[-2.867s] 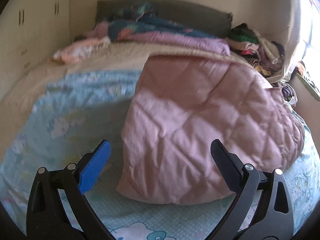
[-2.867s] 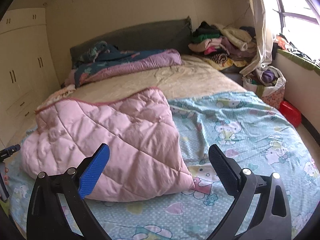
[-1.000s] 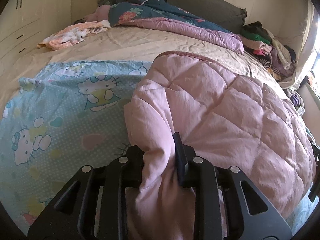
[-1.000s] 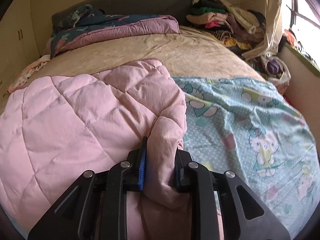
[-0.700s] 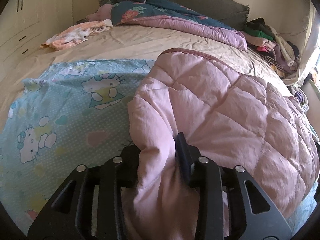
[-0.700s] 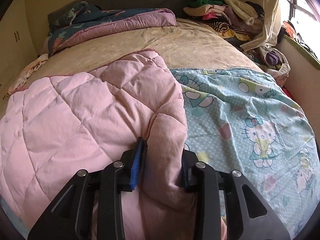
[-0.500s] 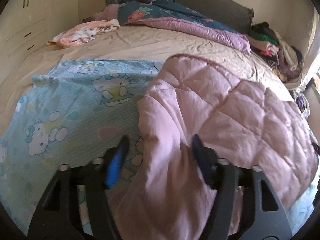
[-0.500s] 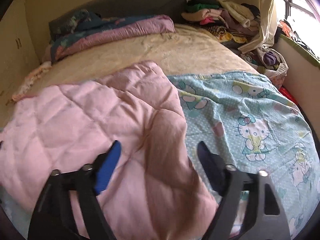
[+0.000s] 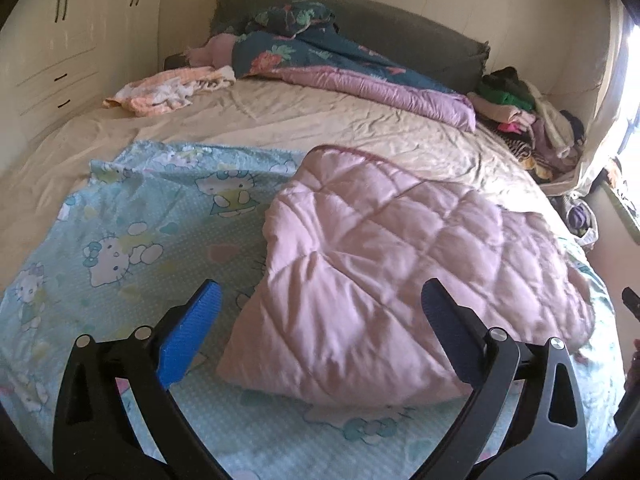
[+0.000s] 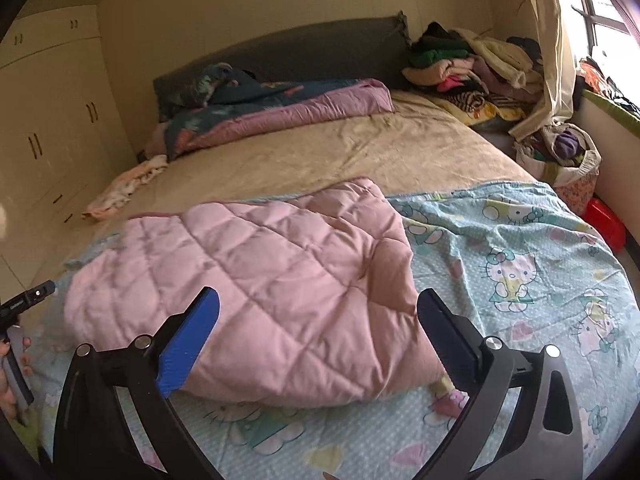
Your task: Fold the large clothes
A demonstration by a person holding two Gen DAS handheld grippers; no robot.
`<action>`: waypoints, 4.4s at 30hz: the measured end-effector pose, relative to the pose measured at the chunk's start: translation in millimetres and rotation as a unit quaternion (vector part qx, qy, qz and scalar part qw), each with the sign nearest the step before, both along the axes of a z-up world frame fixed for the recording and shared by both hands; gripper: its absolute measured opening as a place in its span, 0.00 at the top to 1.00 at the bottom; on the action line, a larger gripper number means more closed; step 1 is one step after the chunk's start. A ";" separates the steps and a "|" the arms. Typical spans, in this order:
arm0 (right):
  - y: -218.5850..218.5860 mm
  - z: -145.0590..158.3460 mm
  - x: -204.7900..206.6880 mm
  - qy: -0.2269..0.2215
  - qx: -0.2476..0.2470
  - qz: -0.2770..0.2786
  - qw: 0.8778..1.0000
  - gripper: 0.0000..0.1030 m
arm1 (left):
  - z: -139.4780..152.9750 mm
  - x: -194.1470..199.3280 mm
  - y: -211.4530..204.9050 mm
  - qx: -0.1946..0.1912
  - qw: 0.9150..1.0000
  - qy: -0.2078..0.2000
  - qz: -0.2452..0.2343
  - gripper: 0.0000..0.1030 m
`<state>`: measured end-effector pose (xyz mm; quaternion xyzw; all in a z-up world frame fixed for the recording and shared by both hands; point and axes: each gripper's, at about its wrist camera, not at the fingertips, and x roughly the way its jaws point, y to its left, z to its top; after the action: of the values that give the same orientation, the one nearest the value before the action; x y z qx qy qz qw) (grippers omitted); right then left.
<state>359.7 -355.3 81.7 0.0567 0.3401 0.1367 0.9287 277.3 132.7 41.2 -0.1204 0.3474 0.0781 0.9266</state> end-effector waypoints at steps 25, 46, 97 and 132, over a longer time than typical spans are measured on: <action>-19.2 10.8 -79.8 -0.033 0.013 -0.037 0.999 0.04 | 9.6 -64.0 -51.7 0.067 0.997 -0.018 -0.022 0.09; -23.9 -57.0 -64.7 0.046 0.022 -0.075 0.996 0.04 | -61.5 -40.2 -60.1 0.019 0.998 0.050 -0.037 0.09; -24.1 -142.3 46.1 0.161 0.270 -0.157 0.936 0.04 | -129.5 31.8 18.2 -0.329 0.942 0.046 0.040 0.08; 35.7 -88.4 29.9 0.047 0.080 -0.052 0.994 0.65 | -75.5 19.8 -16.7 -0.167 0.986 -0.021 -0.015 0.60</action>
<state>389.6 -319.6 -6.7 0.1546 0.3675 0.1124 0.9102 297.1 116.0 -34.3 -0.2695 0.3382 0.0027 0.9017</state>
